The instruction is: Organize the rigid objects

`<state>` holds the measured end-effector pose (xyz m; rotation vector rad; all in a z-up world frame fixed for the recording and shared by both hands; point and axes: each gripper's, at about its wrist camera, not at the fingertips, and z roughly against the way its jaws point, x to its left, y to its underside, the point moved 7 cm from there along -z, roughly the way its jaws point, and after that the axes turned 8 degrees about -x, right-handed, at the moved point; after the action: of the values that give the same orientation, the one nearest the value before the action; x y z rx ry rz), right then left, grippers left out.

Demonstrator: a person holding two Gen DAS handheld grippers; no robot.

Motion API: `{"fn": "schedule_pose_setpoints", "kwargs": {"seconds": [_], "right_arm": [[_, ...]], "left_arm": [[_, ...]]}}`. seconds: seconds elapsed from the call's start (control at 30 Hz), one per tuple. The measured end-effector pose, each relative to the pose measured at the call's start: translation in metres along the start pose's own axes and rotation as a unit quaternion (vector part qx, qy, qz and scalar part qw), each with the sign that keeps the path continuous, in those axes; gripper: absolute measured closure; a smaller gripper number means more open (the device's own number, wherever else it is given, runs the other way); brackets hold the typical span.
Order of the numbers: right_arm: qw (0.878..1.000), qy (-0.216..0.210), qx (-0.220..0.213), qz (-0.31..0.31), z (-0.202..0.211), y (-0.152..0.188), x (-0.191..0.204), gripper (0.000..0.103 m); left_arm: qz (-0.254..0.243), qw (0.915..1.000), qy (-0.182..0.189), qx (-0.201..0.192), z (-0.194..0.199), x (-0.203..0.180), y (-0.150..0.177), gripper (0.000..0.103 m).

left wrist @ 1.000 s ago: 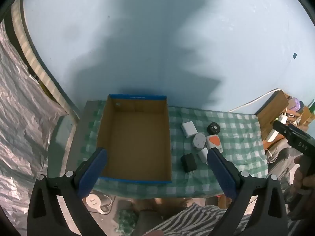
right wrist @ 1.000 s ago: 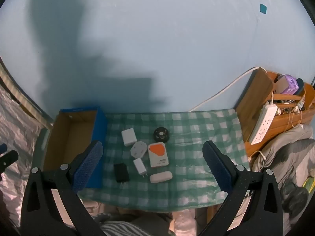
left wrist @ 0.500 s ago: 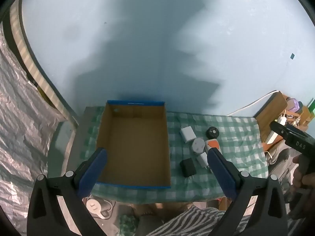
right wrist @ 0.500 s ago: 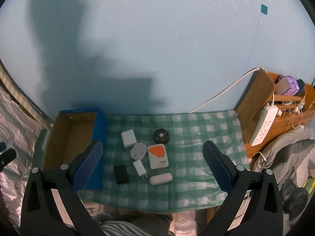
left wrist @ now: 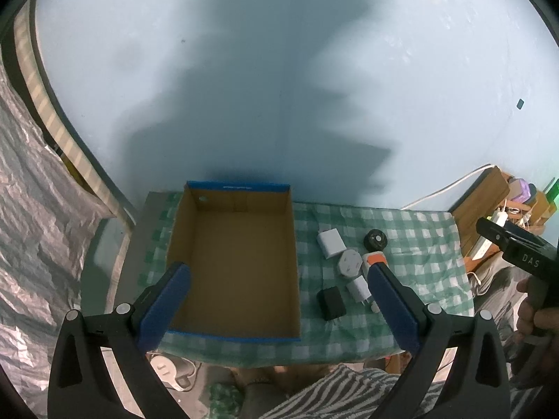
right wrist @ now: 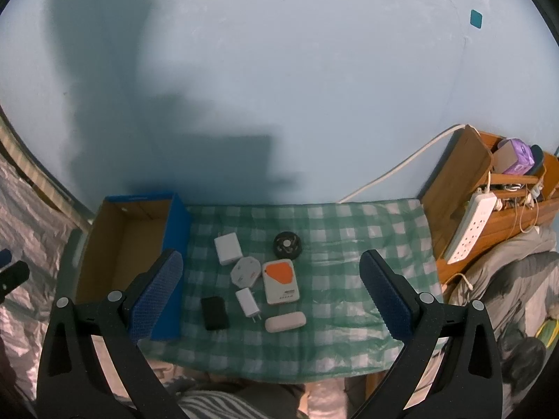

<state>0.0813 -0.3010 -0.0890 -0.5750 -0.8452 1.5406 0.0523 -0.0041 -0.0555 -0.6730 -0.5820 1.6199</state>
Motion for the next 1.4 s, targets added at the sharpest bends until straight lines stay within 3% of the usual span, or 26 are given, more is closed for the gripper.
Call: {"fn": "schedule_pose_setpoints", "kwargs": {"seconds": [1.2, 1.4], "right_arm": [[1.000, -0.003, 0.005, 0.001, -0.005, 0.002, 0.004, 0.002], [1.000, -0.006, 0.007, 0.002, -0.006, 0.002, 0.006, 0.002]], "left_arm": [[-0.001, 1.0000, -0.001, 0.002, -0.001, -0.002, 0.000, 0.001], [-0.007, 0.9998, 0.002, 0.018, -0.002, -0.002, 0.009, 0.001]]}}
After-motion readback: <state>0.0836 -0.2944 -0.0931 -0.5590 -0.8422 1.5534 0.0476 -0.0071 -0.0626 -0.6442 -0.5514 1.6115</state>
